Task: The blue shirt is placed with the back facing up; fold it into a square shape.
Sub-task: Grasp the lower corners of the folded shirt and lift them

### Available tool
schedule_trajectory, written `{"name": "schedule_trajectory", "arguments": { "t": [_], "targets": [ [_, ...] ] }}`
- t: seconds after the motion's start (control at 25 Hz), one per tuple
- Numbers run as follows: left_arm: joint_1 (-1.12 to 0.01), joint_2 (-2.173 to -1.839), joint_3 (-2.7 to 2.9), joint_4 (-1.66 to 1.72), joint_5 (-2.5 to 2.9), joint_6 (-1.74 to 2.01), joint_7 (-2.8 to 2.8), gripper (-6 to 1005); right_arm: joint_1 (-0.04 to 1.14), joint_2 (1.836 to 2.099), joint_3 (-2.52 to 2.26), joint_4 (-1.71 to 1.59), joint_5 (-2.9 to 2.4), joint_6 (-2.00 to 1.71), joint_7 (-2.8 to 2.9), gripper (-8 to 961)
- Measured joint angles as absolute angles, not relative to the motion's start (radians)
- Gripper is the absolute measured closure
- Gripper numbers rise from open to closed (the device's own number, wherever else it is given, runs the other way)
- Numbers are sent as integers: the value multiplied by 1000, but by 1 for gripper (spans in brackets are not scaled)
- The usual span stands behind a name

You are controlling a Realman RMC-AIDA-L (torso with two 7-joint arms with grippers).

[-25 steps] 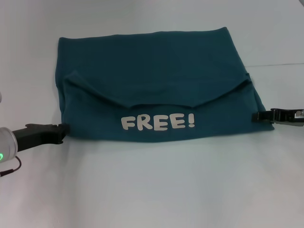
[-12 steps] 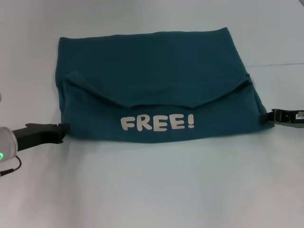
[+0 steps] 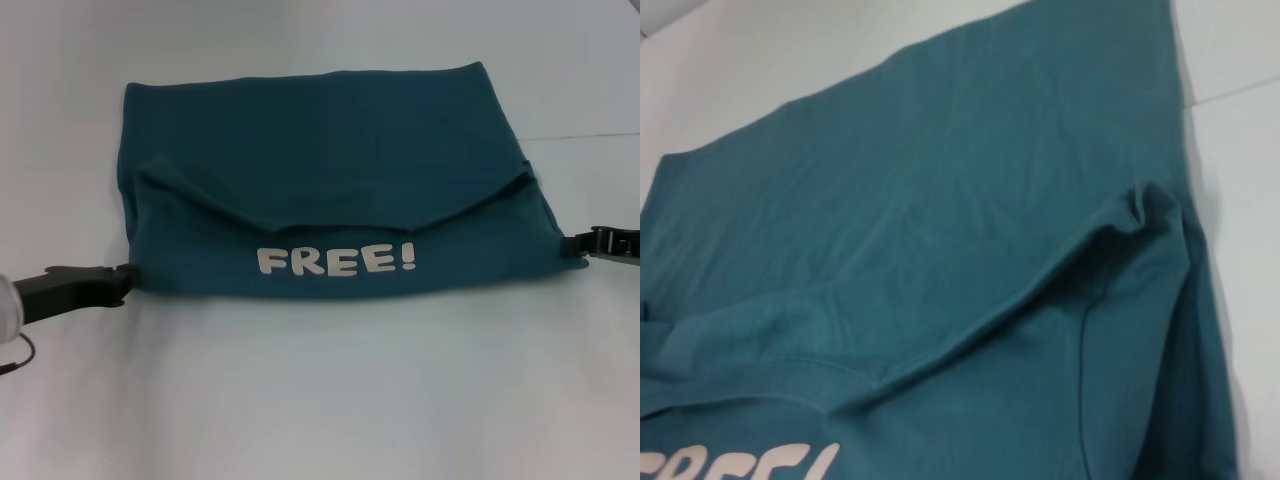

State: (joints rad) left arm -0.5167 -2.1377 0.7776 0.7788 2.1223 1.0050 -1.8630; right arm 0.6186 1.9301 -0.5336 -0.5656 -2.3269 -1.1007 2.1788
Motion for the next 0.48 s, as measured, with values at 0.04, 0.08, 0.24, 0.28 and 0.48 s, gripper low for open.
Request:
{"name": "schedule_trajectory", "arguments": {
  "t": [0.04, 0.08, 0.24, 0.28, 0.48],
  "targets": [
    [-506, -2139, 778, 797, 2123, 1020, -1877, 1001, 614, 1932, -532, -577, -2327, -1108, 2177, 916],
    [-497, -2140, 777, 810, 2124, 1031, -1886, 1001, 607, 1934, -531, -591, -2327, -1120, 2175, 916],
    [-461, -2146, 776, 855, 2125, 1083, -1912, 1001, 589, 1937, -525, -616, -2324, -1156, 2159, 915],
    [-453, -2147, 775, 864, 2125, 1100, -1918, 1001, 585, 1937, -524, -618, -2322, -1171, 2149, 914],
    [-414, -2158, 765, 909, 2126, 1192, -1934, 1001, 553, 1939, -520, -627, -2291, -1248, 2088, 914]
  ]
}}
